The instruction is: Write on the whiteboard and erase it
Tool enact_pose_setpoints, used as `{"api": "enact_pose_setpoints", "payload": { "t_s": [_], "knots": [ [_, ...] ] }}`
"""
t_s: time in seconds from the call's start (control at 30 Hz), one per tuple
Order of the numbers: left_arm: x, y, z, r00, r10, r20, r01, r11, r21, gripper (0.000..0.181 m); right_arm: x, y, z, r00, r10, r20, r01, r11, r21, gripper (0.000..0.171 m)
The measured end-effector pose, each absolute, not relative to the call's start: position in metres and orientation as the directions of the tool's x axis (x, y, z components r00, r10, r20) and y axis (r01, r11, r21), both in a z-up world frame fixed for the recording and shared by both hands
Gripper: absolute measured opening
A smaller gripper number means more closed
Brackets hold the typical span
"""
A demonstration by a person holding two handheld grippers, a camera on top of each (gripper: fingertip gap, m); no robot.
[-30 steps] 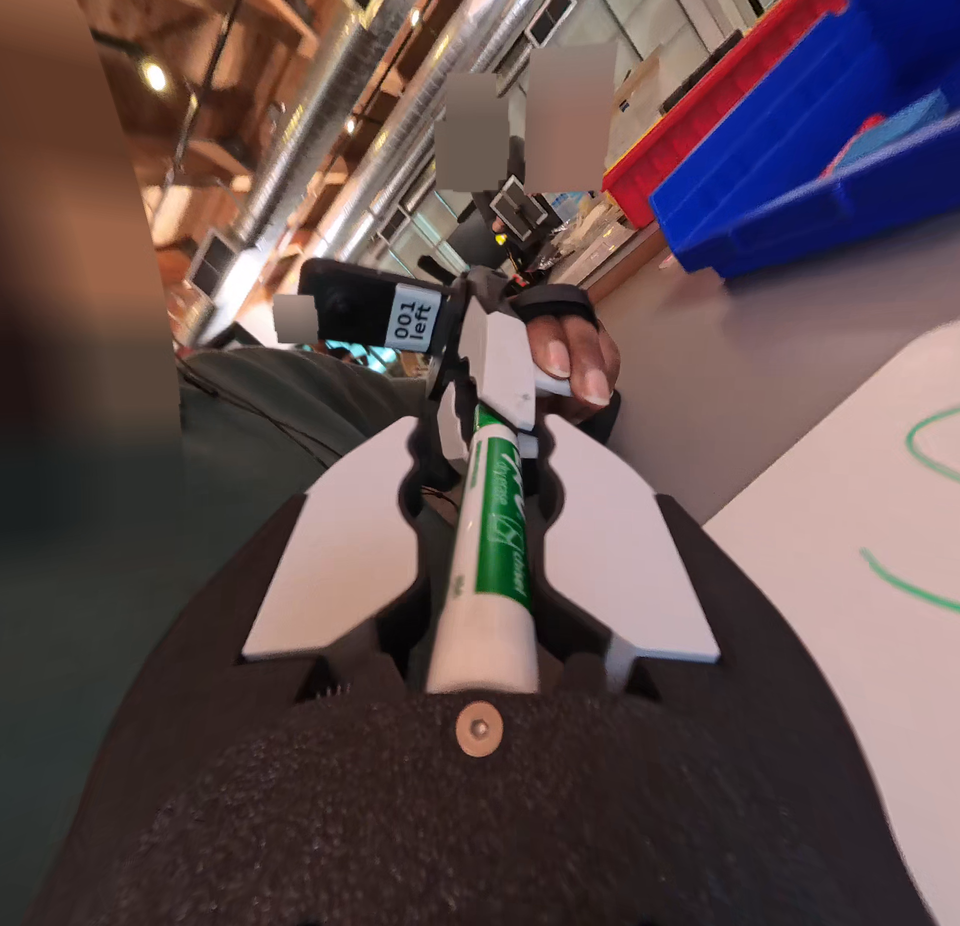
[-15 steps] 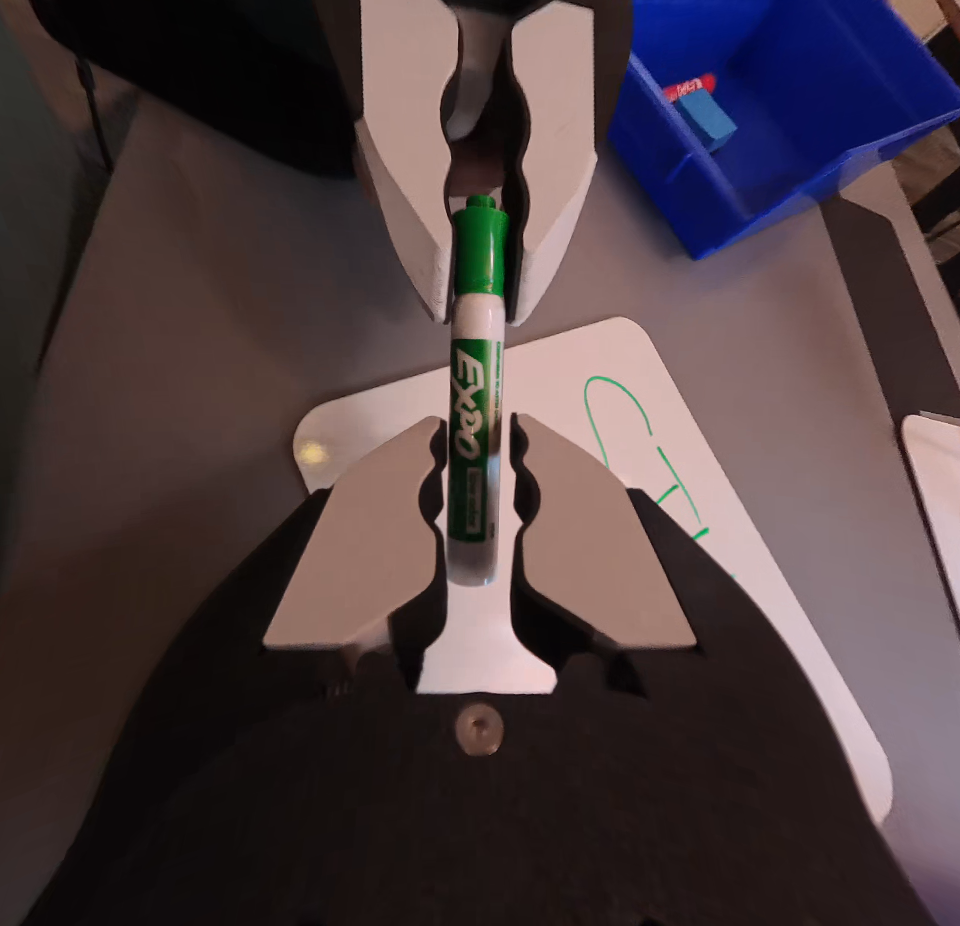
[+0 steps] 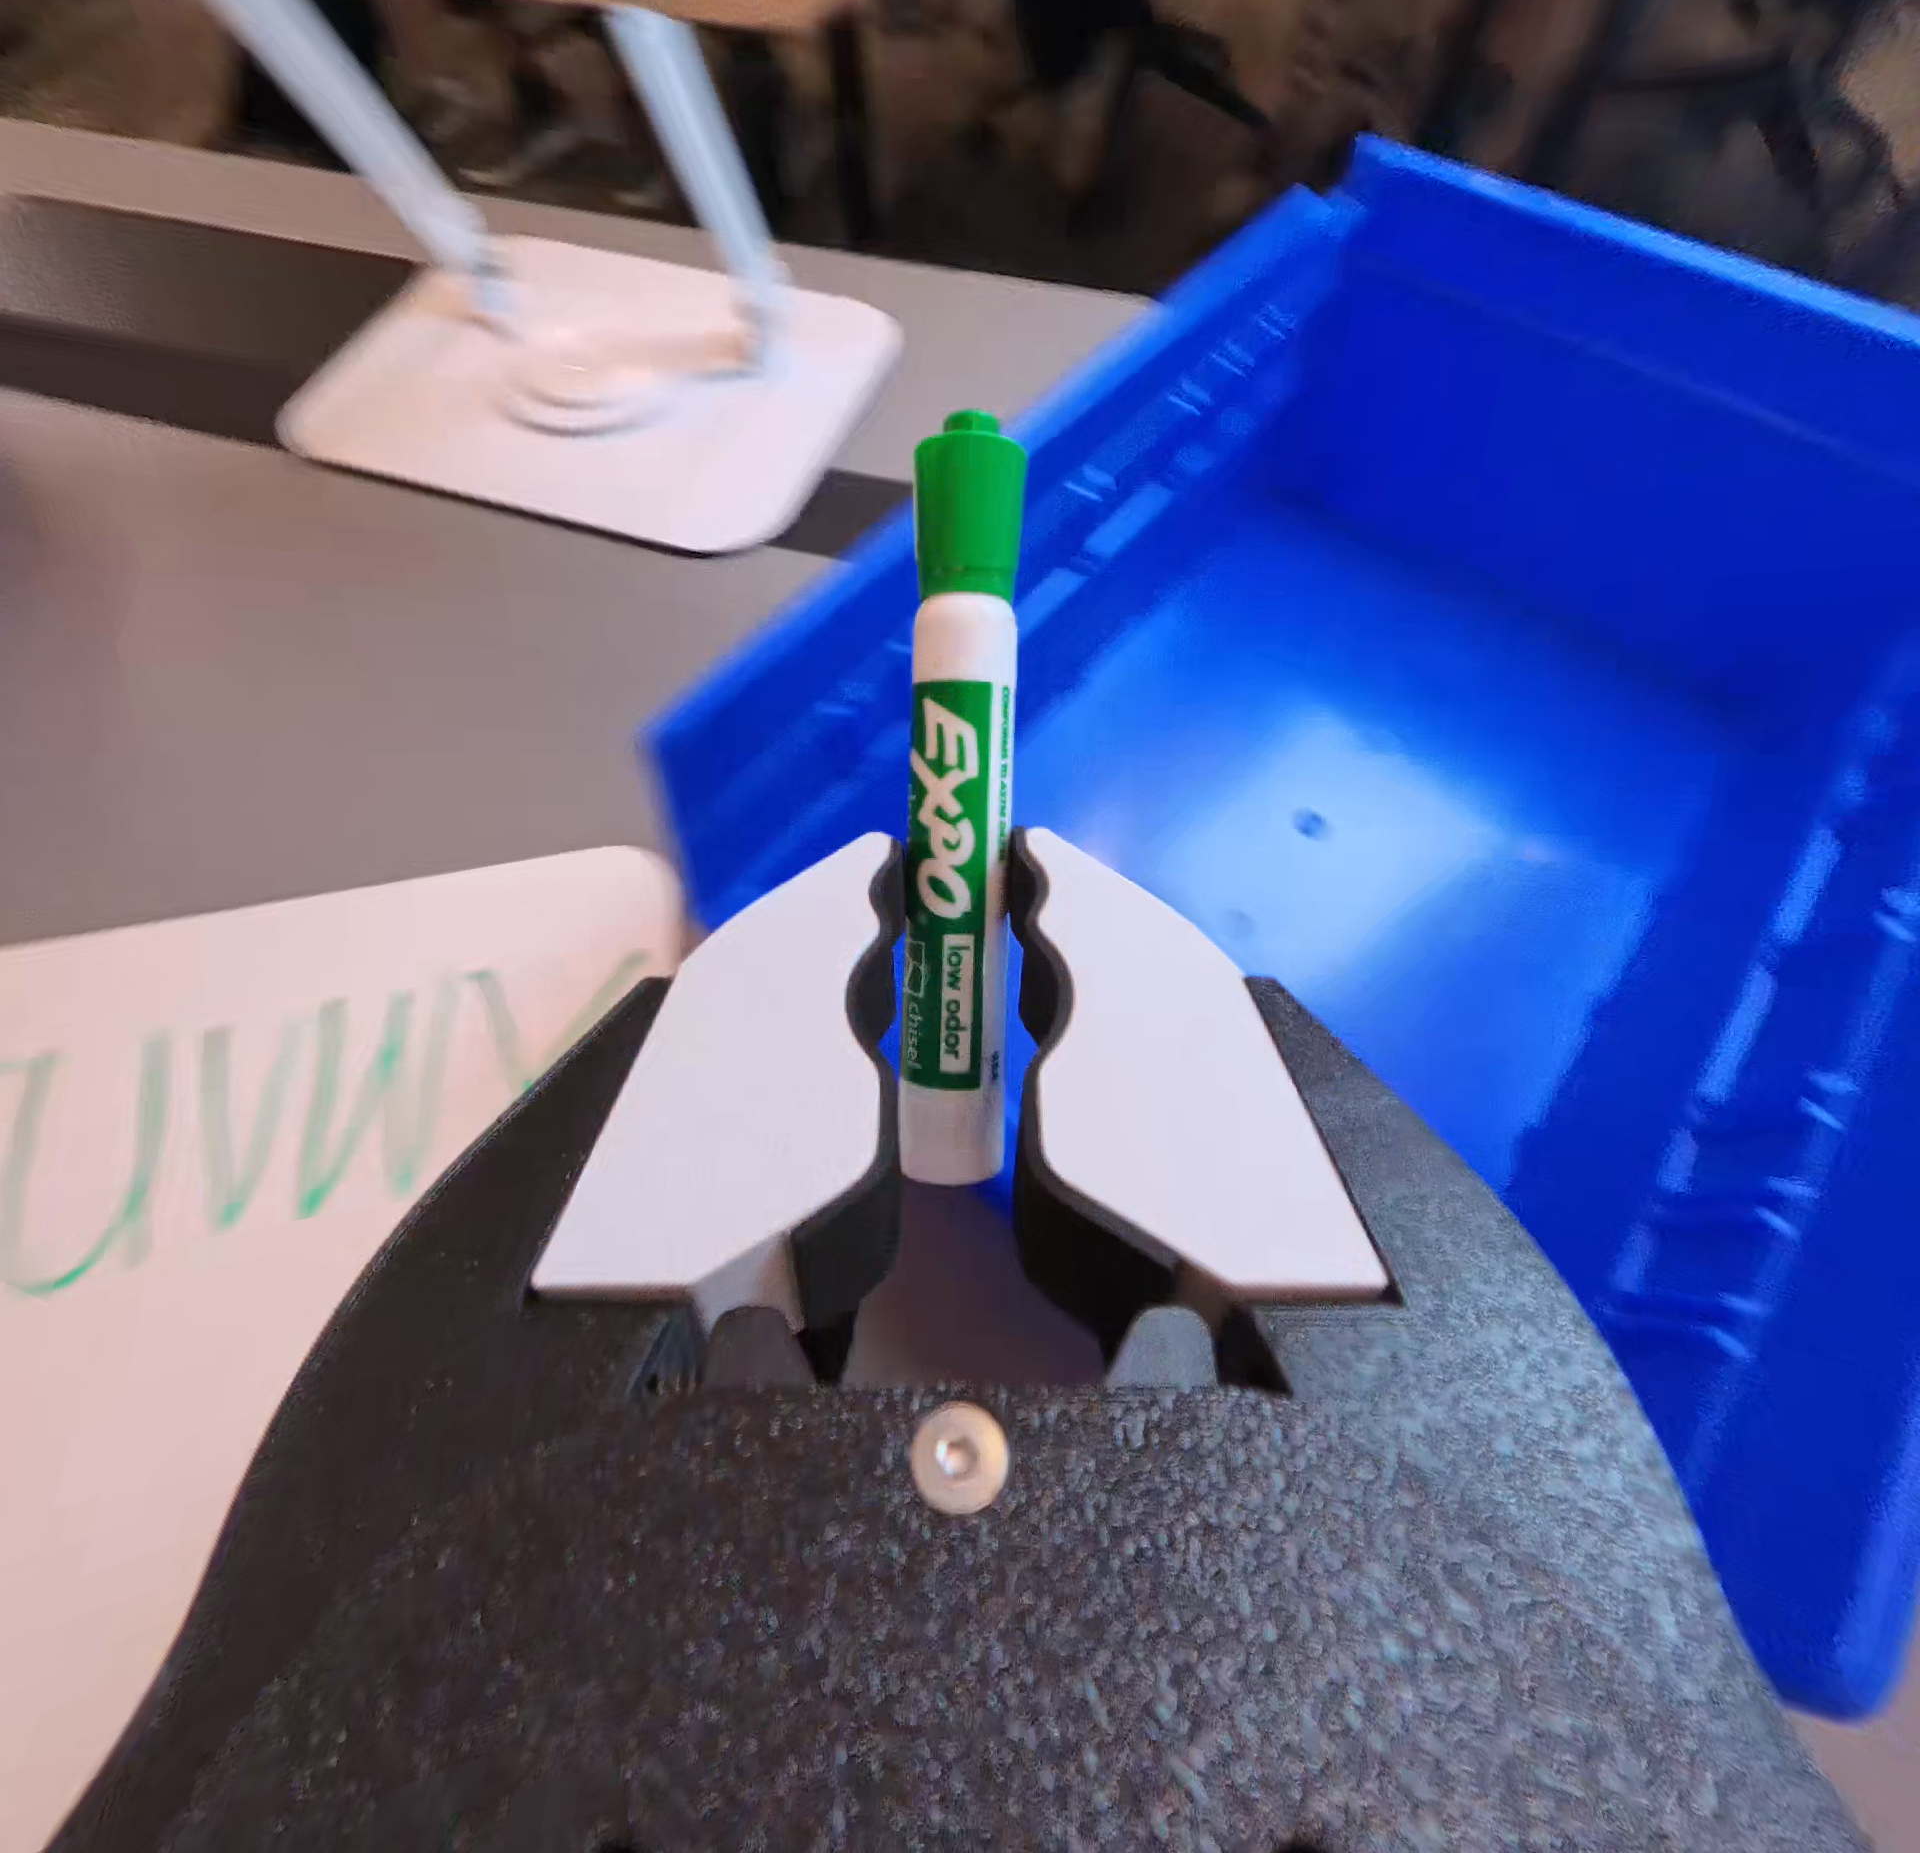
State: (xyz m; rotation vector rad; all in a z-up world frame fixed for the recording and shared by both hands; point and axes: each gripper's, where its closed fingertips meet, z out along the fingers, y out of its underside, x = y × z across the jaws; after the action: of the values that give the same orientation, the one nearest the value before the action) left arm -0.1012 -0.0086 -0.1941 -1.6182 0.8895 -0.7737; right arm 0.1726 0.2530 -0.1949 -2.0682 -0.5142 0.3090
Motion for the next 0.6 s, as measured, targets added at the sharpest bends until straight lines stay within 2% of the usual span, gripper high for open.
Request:
{"api": "enact_pose_setpoints", "payload": {
  "t_s": [0.1, 0.3, 0.6],
  "knots": [
    [-0.101, -0.010, -0.194, 0.508, -0.861, 0.017, -0.176, -0.124, -0.977, 0.025, 0.219, 0.278, -0.217, 0.945, 0.325, -0.035, 0.164, -0.565, -0.808, 0.019],
    [-0.103, -0.008, -0.200, 0.509, -0.861, 0.027, -0.191, -0.143, -0.971, 0.023, 0.267, 0.277, -0.208, 0.967, 0.158, 0.201, 0.254, -0.512, -0.820, 0.025],
    [-0.103, -0.007, -0.206, 0.512, -0.859, 0.016, -0.215, -0.147, -0.966, 0.021, 0.252, 0.269, -0.180, 0.942, 0.209, 0.261, 0.321, -0.347, -0.881, 0.029]
  ]
}}
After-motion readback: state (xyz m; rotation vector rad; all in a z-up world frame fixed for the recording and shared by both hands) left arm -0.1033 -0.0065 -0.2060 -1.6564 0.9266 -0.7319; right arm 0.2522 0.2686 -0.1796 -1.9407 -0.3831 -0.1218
